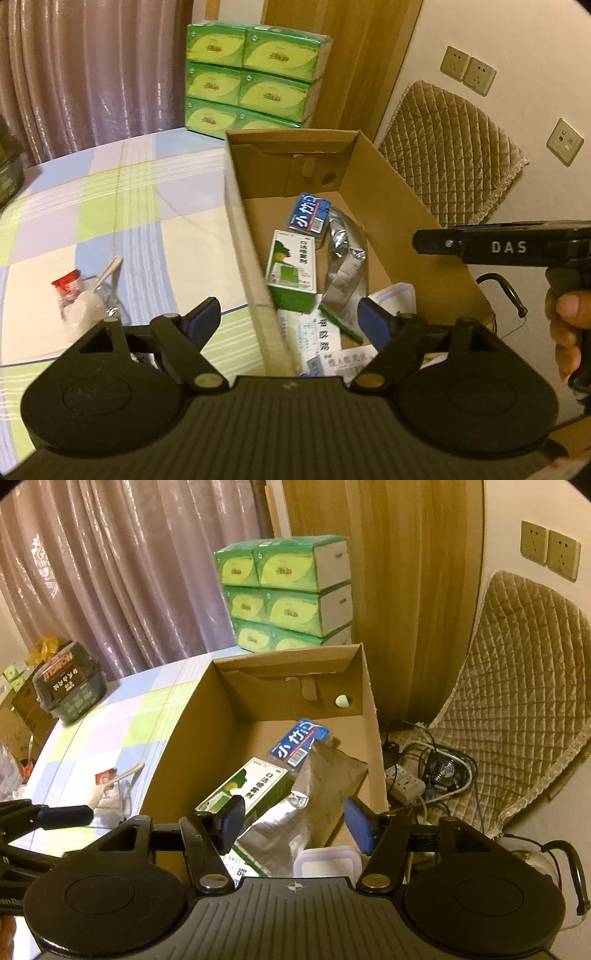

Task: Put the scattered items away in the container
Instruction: 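Move both grippers back toward the cable and plastic item on the table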

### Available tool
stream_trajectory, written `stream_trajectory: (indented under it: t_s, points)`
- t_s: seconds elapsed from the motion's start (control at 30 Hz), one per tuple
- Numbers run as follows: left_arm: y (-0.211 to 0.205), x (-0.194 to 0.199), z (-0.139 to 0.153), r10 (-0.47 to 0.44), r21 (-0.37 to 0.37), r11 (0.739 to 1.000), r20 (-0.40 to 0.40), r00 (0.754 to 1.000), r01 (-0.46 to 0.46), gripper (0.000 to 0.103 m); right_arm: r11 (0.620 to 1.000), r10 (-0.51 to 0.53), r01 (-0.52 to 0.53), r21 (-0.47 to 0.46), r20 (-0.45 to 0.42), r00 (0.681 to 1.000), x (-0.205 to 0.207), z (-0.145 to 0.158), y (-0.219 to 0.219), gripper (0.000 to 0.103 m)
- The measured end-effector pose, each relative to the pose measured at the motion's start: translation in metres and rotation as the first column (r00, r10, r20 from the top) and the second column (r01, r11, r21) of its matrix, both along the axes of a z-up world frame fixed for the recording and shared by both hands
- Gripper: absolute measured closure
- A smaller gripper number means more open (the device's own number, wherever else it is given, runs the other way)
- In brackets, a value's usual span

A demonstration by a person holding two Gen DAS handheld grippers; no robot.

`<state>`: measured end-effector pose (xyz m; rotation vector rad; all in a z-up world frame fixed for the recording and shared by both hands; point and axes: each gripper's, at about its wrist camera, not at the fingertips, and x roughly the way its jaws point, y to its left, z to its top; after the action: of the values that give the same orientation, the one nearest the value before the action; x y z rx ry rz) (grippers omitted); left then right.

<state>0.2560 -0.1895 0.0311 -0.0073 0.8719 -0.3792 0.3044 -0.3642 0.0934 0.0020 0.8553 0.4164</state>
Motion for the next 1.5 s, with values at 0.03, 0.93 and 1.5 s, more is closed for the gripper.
stream_trajectory:
  t_s: [0.03, 0.93, 1.5]
  points:
    - [0.004, -0.002, 0.001, 0.006, 0.000, 1.000, 0.000, 1.000, -0.006, 0.024, 1.000, 0.002, -0.002, 0.000, -0.001, 1.000, -0.002, 0.001, 0.000, 0.045]
    - [0.139, -0.090, -0.016, 0.210, 0.054, 0.977, -0.032, 0.977, -0.208, 0.001, 0.992, 0.125, -0.124, 0.032, -0.025, 0.992, -0.085, 0.007, 0.053, 0.002]
    - [0.210, -0.125, -0.039, 0.257, 0.137, 0.958, -0.017, 0.966, -0.252, 0.001, 0.933, 0.351, -0.355, 0.055, 0.070, 0.934, -0.156, 0.006, 0.153, 0.002]
